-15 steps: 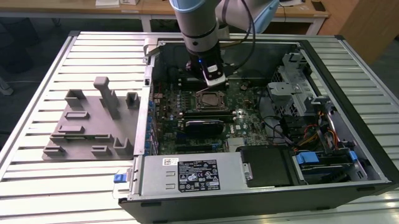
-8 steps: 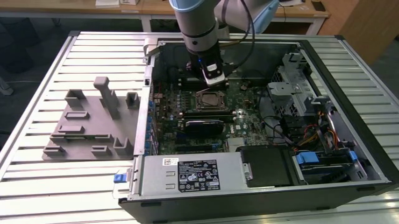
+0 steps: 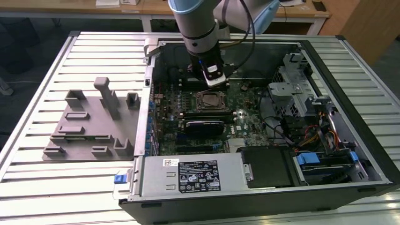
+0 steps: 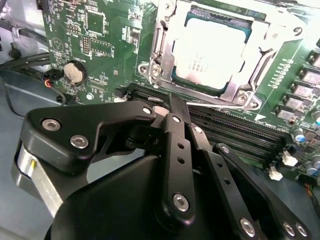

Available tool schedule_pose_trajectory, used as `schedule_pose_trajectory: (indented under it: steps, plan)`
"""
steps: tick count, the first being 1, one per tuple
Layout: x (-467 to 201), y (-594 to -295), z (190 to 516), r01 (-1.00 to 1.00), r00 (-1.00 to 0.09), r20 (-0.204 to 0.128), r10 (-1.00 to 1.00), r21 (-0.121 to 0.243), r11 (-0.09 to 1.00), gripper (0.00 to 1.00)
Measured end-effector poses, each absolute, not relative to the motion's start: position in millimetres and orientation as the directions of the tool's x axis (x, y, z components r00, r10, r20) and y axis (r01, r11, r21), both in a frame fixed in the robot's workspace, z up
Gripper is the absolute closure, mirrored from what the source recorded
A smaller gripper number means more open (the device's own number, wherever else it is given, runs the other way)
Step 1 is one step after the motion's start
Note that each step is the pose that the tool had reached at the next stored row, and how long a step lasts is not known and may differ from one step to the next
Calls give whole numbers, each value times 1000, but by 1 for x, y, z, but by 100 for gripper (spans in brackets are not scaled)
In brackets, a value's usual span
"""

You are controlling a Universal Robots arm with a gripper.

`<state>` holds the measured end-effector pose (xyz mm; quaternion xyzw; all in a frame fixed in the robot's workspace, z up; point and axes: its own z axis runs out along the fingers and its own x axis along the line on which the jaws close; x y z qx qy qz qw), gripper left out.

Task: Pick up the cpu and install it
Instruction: 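Install the first cpu locking lever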

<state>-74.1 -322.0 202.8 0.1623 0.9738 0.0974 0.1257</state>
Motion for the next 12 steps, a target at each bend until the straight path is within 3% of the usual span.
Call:
schedule_pose_trajectory:
  steps: [12]
  plan:
    - [-79, -316, 200, 315, -906, -219, 362, 224, 922, 89]
